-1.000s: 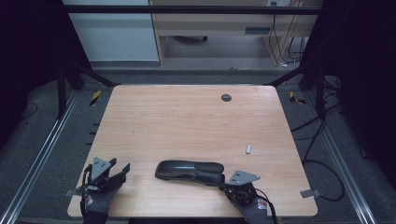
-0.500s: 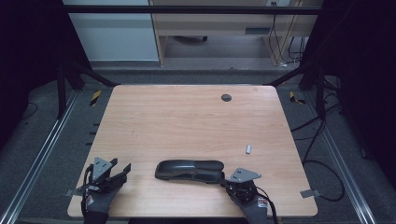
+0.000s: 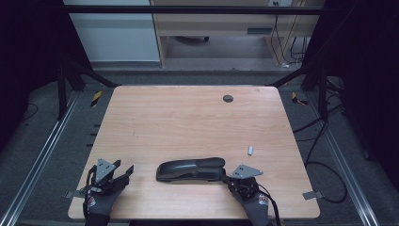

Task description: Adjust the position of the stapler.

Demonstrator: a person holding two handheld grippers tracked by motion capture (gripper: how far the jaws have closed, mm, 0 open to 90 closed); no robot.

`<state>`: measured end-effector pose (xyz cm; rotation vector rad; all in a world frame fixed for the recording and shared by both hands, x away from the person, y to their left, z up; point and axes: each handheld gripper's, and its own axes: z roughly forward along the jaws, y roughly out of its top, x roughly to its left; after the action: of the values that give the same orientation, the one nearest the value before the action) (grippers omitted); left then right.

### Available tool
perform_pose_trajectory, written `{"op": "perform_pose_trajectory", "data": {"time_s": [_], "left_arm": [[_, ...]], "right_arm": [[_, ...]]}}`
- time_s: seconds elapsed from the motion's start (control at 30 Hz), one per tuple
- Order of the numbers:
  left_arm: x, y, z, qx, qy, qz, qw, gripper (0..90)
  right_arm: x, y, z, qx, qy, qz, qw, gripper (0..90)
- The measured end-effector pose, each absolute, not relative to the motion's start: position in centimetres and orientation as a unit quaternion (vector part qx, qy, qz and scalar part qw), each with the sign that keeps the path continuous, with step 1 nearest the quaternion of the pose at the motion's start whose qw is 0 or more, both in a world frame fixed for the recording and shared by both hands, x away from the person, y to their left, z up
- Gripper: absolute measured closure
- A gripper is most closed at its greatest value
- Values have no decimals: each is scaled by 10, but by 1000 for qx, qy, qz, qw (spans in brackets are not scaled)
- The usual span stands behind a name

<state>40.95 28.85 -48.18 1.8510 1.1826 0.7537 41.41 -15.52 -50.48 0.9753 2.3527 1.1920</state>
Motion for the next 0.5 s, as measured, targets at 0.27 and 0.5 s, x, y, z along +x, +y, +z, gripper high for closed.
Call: {"op": "perform_pose_trajectory", "data": {"time_s": [0.27,0.5], "left_arm": [[409,288,-480,732,464,300,399,426],[406,283,-474,737,451,305,400,430]], "right_arm": [[410,-159,-500,340,820,426,175,896],[406,-174,-495,351,809,435,185,893]]}}
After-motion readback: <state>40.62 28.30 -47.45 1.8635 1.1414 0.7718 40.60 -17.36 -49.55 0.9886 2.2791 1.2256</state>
